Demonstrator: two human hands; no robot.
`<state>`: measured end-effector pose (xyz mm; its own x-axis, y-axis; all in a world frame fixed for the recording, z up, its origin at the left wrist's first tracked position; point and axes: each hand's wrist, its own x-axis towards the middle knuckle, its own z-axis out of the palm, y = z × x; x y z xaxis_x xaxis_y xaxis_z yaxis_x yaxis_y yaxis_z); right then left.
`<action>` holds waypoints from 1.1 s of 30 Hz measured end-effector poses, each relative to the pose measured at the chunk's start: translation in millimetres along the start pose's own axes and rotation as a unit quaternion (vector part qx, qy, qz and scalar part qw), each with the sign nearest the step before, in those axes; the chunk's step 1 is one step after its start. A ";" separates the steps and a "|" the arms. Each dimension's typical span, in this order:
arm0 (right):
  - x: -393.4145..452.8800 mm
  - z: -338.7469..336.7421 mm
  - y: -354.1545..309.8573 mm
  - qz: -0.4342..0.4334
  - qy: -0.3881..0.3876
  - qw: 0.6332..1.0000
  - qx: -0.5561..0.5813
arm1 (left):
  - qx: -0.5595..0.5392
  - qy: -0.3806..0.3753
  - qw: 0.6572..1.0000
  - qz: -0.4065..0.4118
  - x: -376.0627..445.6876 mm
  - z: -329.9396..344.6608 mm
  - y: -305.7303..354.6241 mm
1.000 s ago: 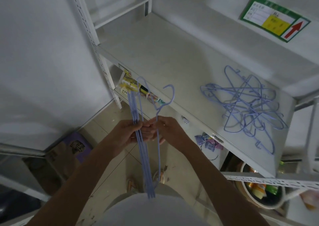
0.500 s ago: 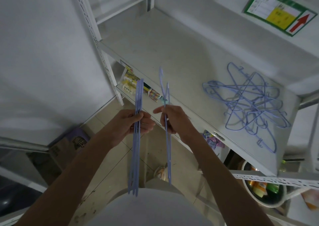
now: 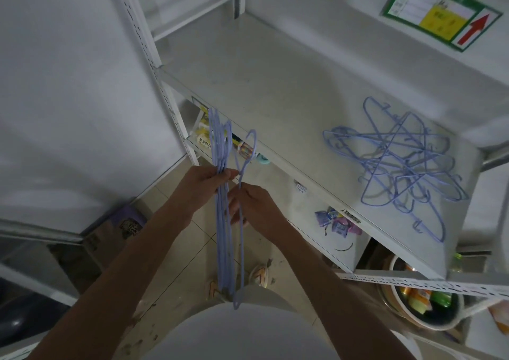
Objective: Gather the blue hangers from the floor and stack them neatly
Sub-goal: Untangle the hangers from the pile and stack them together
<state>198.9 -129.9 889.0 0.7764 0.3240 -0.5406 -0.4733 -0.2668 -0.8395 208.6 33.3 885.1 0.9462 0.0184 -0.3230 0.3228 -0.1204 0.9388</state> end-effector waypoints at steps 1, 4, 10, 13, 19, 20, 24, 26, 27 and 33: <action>0.9 -0.2 -5.0 0.006 -0.008 1.000 0.024 | -0.012 -0.015 1.000 -0.004 -0.4 -0.1 -0.4; 1.1 -1.1 -12.4 -0.023 -0.046 0.997 0.064 | 0.010 -0.061 0.998 0.005 -2.2 4.0 -6.2; -5.7 -14.9 -16.0 -0.038 -0.091 0.993 0.066 | -0.087 -0.115 0.989 0.014 -2.1 14.0 -15.8; -8.7 -23.4 -11.0 -0.035 -0.110 0.992 0.047 | -0.139 -0.148 0.979 0.004 1.9 20.5 -11.1; -17.7 -43.9 2.2 -0.035 -0.153 0.984 0.080 | -0.116 -0.158 0.980 0.016 13.6 41.7 -1.1; -19.8 -45.6 5.1 -0.036 -0.158 0.984 0.076 | -0.119 -0.160 0.980 0.025 16.0 45.8 2.3; -24.3 -50.8 15.2 -0.055 -0.119 0.986 0.106 | -0.112 -0.195 0.974 0.031 26.5 63.4 17.3; -26.1 -60.9 17.0 -0.063 -0.114 0.985 0.116 | -0.097 -0.213 0.972 0.018 31.3 72.8 21.8; -26.7 -67.2 17.7 -0.065 -0.113 0.985 0.112 | -0.104 -0.216 0.971 0.009 33.1 78.1 24.7; -34.3 -96.7 23.7 -0.083 -0.101 0.987 0.097 | -0.262 -0.234 0.932 -0.089 35.7 107.3 47.8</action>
<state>201.3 -235.1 892.8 0.7604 0.5279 -0.3784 -0.4332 -0.0219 -0.9010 255.5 -78.3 905.6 0.8033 -0.4571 -0.3817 0.5560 0.3461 0.7557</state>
